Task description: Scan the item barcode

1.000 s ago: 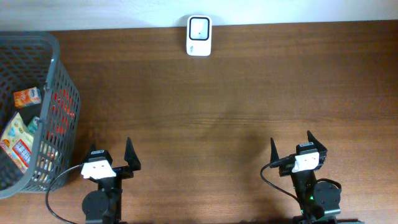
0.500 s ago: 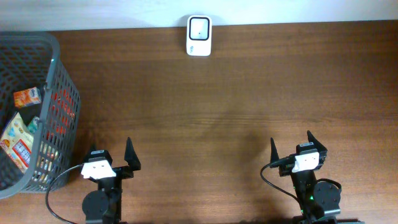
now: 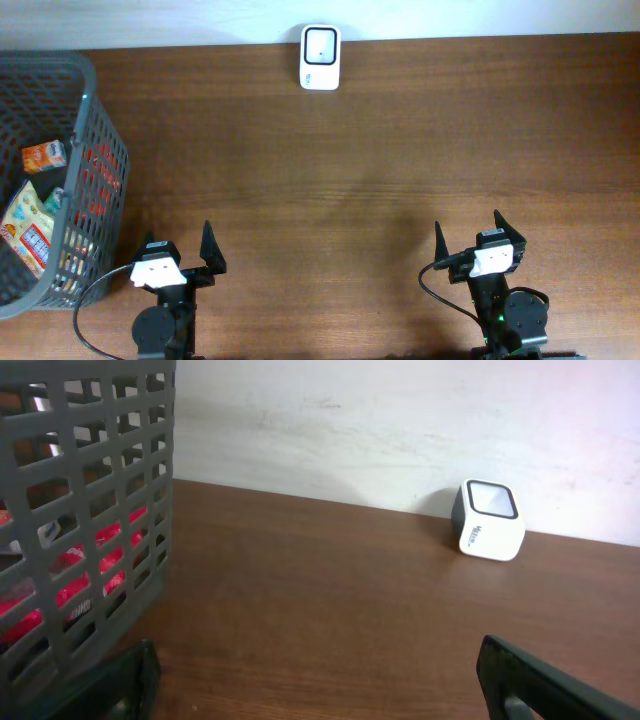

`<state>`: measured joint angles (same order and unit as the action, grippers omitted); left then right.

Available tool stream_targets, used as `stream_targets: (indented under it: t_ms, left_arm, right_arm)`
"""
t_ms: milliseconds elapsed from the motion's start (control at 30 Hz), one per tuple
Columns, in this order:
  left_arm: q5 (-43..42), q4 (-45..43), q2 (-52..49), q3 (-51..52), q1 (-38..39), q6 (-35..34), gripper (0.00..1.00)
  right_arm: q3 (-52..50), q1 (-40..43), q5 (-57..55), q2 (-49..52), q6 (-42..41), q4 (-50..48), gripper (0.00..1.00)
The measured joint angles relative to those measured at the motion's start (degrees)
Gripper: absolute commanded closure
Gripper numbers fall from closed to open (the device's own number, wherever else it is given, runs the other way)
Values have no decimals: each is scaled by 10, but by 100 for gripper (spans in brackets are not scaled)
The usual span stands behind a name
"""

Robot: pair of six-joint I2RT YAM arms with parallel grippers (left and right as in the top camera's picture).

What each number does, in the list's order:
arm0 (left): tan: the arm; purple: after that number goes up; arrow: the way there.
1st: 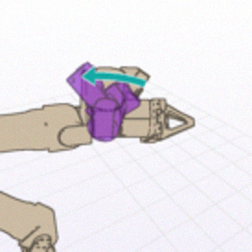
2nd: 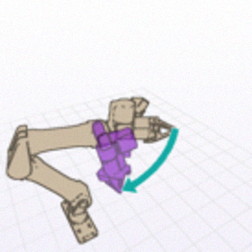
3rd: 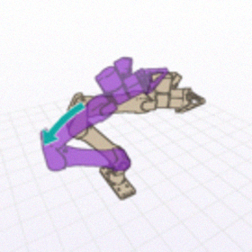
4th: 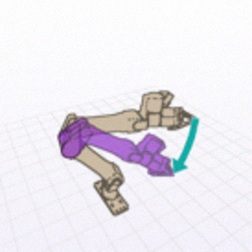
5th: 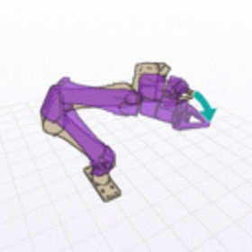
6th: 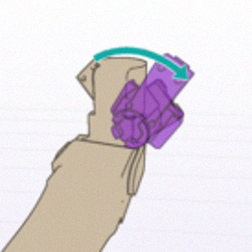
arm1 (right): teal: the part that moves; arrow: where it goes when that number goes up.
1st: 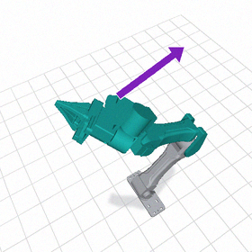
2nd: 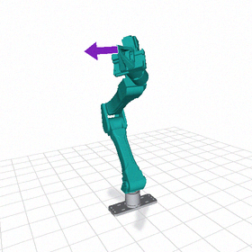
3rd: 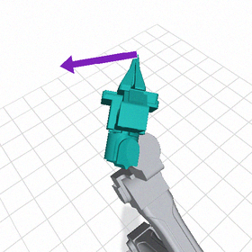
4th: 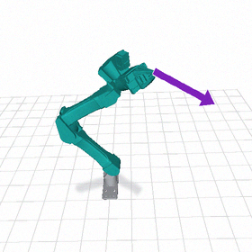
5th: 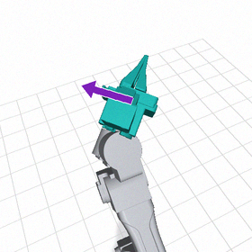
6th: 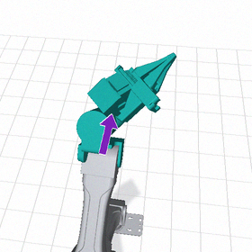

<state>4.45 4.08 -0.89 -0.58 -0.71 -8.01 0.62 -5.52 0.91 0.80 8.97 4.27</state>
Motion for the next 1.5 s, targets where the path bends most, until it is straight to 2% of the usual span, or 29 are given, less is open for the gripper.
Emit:
stream_targets:
  t_ms: [1500]
  left_arm:
    - [-13, 1, 0, 0, 0, 0, 1]
  right_arm:
    - [0, 0, 0, 0, 0, 0, 1]
